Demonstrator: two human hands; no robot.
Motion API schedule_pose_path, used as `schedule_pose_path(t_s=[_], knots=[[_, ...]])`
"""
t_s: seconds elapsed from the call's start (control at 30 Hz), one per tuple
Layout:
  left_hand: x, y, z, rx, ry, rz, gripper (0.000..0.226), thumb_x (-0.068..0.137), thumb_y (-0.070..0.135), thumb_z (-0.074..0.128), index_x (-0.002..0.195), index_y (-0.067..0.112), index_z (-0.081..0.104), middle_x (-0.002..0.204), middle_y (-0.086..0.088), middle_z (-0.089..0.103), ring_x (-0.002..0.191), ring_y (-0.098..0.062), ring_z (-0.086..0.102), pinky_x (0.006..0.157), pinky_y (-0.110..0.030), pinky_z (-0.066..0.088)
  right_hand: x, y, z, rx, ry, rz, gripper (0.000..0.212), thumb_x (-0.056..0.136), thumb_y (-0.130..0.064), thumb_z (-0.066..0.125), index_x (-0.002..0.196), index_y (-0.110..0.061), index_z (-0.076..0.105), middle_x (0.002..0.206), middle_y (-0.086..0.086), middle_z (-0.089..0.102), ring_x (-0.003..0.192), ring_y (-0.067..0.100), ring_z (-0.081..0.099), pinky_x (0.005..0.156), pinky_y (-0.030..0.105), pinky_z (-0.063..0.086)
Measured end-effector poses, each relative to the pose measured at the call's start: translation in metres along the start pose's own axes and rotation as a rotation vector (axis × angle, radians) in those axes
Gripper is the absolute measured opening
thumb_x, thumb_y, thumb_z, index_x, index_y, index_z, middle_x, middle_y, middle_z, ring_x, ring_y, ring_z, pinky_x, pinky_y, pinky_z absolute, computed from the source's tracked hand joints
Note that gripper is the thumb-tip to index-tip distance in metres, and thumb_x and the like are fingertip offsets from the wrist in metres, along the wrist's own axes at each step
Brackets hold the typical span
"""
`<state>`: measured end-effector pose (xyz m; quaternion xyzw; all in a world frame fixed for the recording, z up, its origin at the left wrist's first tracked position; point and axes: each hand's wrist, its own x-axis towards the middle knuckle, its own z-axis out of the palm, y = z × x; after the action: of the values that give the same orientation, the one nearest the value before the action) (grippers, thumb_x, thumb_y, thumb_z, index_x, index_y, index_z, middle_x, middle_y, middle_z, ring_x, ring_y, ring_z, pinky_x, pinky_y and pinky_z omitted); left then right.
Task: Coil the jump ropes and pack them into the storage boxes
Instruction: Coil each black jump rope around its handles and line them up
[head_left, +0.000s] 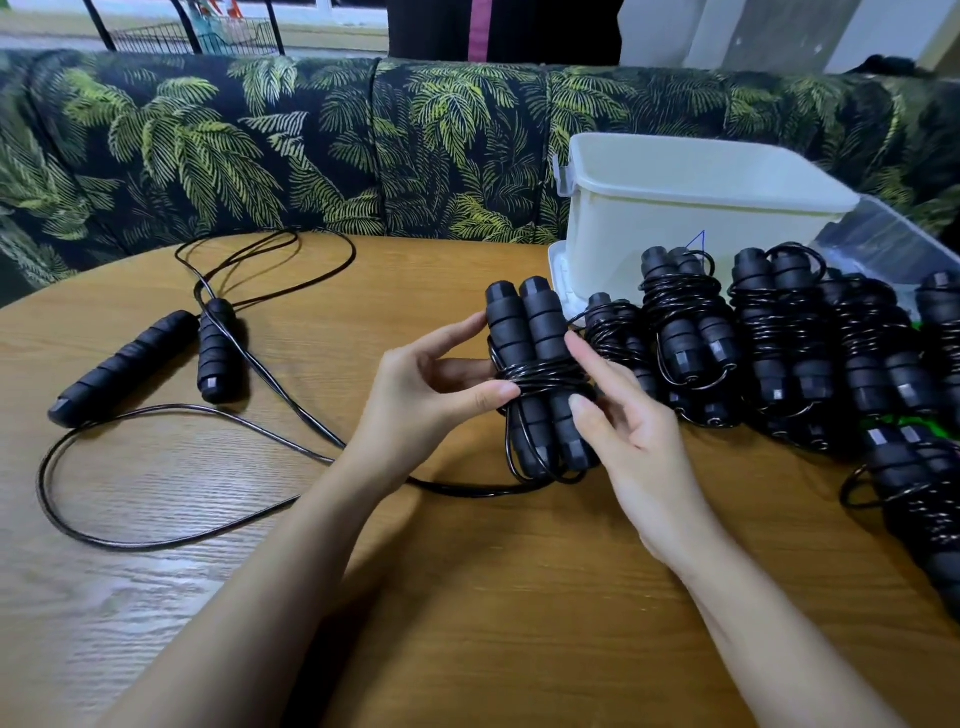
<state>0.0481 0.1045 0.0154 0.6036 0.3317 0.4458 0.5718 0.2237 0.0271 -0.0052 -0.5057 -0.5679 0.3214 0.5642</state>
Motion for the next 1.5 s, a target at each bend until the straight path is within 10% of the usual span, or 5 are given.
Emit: schedule_pose_path(t_s=[0.43, 0.6, 0.77, 1.03, 1.5], knots=[[-0.006, 0.003, 0.012, -0.031, 0.14, 0.089, 0.057, 0.067, 0.01, 0.082, 0.119, 0.024, 0.063, 0.087, -0.005, 0.077, 0.086, -0.016, 0.074, 0.078, -0.023, 0.056, -0.004, 0.002, 0.017, -0.449, 0.182, -0.168, 0.057, 0.091, -0.02, 0.054, 0.147, -0.017, 0.045, 0.137, -0.002, 0.044, 0.127, -0.004, 0.041, 0.104, 0.005, 0.026], [-0.01, 0.002, 0.019, -0.012, 0.145, 0.12, 0.059, 0.062, 0.016, 0.085, 0.116, 0.025, 0.064, 0.085, -0.005, 0.077, 0.085, -0.029, 0.073, 0.083, -0.034, 0.059, -0.012, -0.006, 0.03, -0.908, 0.215, -0.149, 0.095, 0.075, -0.064, 0.056, 0.154, -0.021, 0.026, 0.149, 0.006, 0.038, 0.132, 0.024, 0.048, 0.078, 0.036, 0.056], [-0.009, -0.001, 0.02, -0.028, 0.079, 0.125, 0.061, 0.065, 0.013, 0.082, 0.121, 0.024, 0.061, 0.089, -0.004, 0.077, 0.082, -0.014, 0.073, 0.077, -0.025, 0.056, -0.011, -0.006, 0.029, -1.138, 0.31, -0.267, 0.086, 0.078, -0.039, 0.073, 0.15, -0.009, 0.037, 0.141, 0.018, 0.05, 0.118, 0.035, 0.059, 0.06, 0.041, 0.059], [-0.004, 0.0, 0.01, 0.1, -0.033, 0.125, 0.057, 0.078, 0.02, 0.073, 0.132, 0.023, 0.055, 0.102, 0.004, 0.076, 0.105, -0.007, 0.068, 0.095, -0.023, 0.05, -0.006, 0.0, 0.014, -0.35, 0.114, -0.066, 0.073, 0.091, -0.015, 0.07, 0.15, -0.035, 0.032, 0.149, -0.013, 0.043, 0.138, -0.001, 0.038, 0.113, 0.016, 0.028], [-0.002, -0.005, 0.005, -0.045, -0.116, -0.101, 0.054, 0.086, 0.03, 0.071, 0.136, 0.019, 0.054, 0.119, -0.001, 0.071, 0.113, -0.014, 0.065, 0.1, -0.034, 0.051, -0.008, -0.005, 0.021, 0.268, -0.057, 0.01, 0.057, 0.093, -0.018, 0.061, 0.144, -0.034, 0.042, 0.147, -0.008, 0.051, 0.14, 0.01, 0.041, 0.118, 0.042, 0.032]])
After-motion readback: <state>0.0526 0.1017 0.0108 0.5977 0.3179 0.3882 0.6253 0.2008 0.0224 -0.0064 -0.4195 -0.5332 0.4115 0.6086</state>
